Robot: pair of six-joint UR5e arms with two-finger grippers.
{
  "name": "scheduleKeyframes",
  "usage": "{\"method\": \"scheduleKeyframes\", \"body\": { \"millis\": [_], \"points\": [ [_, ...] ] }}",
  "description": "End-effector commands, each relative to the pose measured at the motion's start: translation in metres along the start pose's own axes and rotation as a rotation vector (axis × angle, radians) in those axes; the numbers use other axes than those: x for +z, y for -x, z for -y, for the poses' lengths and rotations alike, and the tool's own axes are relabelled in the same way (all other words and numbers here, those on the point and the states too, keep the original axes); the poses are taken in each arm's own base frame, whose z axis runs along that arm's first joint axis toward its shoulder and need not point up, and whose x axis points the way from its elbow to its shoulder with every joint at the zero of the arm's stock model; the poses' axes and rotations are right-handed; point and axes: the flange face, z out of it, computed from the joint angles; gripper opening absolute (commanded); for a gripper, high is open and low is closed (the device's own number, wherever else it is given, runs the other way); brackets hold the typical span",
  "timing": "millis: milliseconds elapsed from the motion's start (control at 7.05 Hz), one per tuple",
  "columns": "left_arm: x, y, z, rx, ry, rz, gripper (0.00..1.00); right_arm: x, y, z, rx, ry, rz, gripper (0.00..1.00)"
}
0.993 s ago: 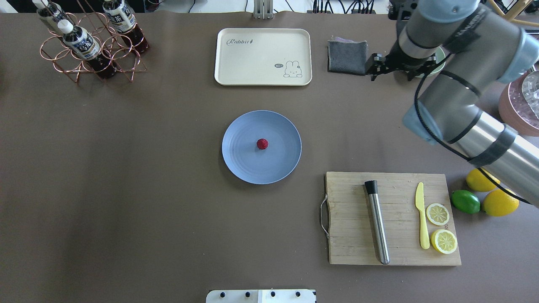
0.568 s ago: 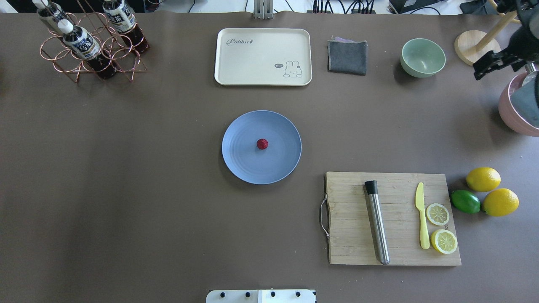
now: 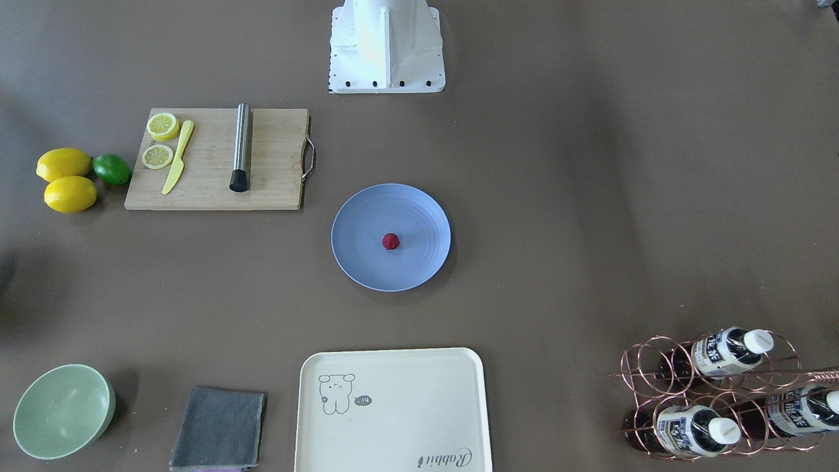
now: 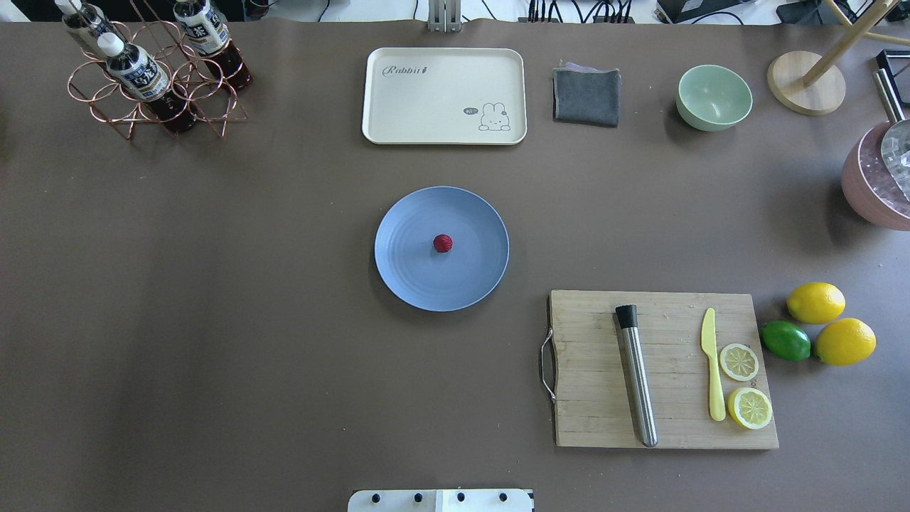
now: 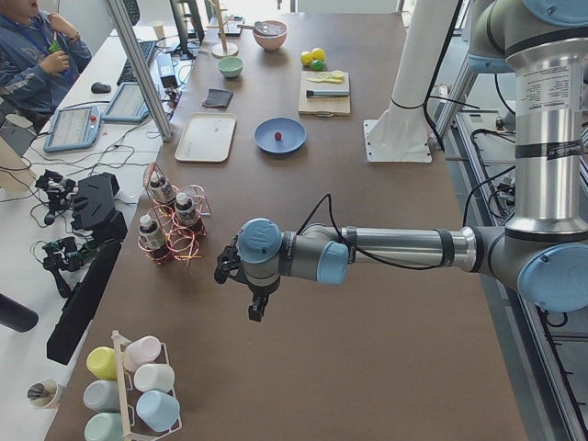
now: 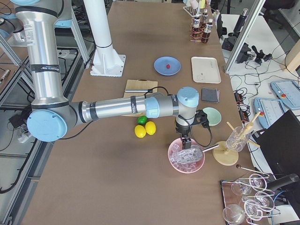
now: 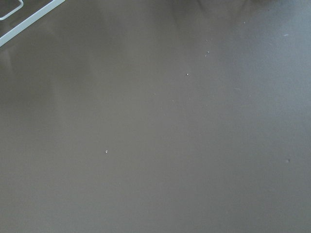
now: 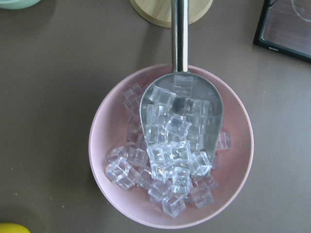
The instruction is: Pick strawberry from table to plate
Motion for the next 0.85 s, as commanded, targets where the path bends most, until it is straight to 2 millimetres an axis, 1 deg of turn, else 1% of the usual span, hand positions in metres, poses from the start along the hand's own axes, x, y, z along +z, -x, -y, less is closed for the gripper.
{"method": "scheduleKeyframes", "body": {
  "millis": [0, 142, 284, 426, 568, 709],
  "points": [
    [0.001, 0.001, 0.000, -0.002, 0.001, 0.000, 0.98, 0.007, -0.040, -0.055, 0.092, 0.019, 0.008, 0.99],
    [0.001, 0.001, 0.000, -0.002, 0.001, 0.000, 0.98, 0.004, -0.053, -0.074, 0.130, 0.010, 0.011, 1.00],
    [0.001, 0.000, 0.000, -0.002, 0.001, -0.001, 0.98, 0.009, -0.057, -0.080, 0.137, 0.021, 0.009, 1.00],
    [0.007, 0.007, -0.003, -0.021, 0.014, -0.002, 0.98, 0.012, -0.058, -0.086, 0.144, 0.029, 0.013, 1.00],
    [0.011, 0.012, -0.003, -0.028, 0.017, -0.004, 0.98, 0.010, -0.057, -0.083, 0.140, 0.024, 0.012, 1.00],
    [0.011, 0.013, -0.004, -0.030, 0.019, -0.004, 0.98, 0.009, -0.056, -0.082, 0.138, 0.022, 0.012, 1.00]
  ]
}}
